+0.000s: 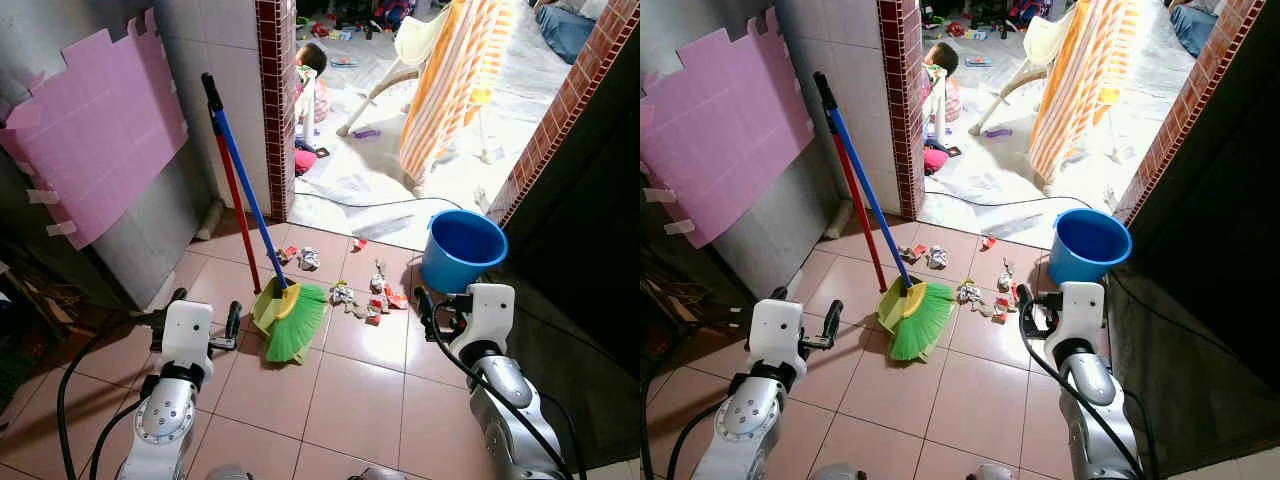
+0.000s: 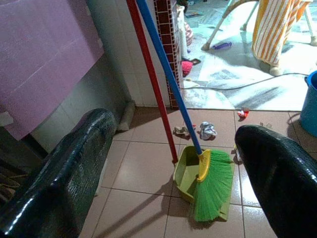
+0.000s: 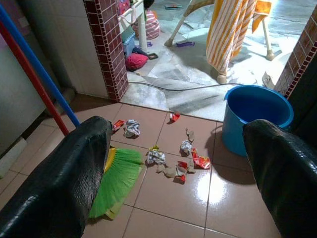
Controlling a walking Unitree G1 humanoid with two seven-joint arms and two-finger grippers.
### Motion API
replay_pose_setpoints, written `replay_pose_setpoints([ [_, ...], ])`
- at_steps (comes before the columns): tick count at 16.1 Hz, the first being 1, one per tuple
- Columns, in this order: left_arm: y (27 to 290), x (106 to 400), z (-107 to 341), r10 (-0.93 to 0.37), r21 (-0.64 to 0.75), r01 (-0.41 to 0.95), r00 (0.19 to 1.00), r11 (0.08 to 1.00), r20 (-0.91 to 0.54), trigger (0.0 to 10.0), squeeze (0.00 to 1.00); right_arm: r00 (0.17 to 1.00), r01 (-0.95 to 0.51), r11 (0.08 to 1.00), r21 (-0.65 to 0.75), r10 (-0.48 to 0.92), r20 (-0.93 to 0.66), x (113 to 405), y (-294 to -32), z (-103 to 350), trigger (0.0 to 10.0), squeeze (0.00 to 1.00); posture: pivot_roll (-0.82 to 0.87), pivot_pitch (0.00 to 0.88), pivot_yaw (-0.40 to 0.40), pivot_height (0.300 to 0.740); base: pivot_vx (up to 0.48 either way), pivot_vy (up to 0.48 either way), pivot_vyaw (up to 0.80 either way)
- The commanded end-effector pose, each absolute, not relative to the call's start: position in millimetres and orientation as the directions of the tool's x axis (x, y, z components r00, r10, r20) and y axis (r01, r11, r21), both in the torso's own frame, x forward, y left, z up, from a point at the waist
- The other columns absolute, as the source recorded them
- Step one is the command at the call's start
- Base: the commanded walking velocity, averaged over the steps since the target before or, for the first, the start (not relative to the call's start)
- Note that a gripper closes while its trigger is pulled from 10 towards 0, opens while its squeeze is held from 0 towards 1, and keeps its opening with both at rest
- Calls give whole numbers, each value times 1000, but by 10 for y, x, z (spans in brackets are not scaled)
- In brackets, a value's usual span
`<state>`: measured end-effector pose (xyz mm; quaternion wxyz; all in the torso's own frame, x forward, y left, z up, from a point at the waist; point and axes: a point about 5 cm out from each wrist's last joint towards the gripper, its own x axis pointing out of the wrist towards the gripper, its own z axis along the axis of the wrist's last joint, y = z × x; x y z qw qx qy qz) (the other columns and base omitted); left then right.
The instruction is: Sweep floor
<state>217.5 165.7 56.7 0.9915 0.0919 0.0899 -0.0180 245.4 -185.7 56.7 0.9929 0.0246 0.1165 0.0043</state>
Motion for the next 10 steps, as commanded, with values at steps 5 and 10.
replay_pose_setpoints([
  [5, 1629, 2689, 1320, 27, 169, -25, 1000, 985, -5, 10000, 0, 992, -118, 993, 21, 118, -40, 3005, -1448, 1230, 10000, 0, 47, 66, -12, 740, 0, 0, 0],
  [10, 1508, 2610, 1302, -48, 196, 45, 999, 980, 10, 10000, 0, 998, -59, 998, -16, 58, -24, 2915, -1561, 1159, 10000, 0, 52, 63, 1, 740, 0, 0, 0],
])
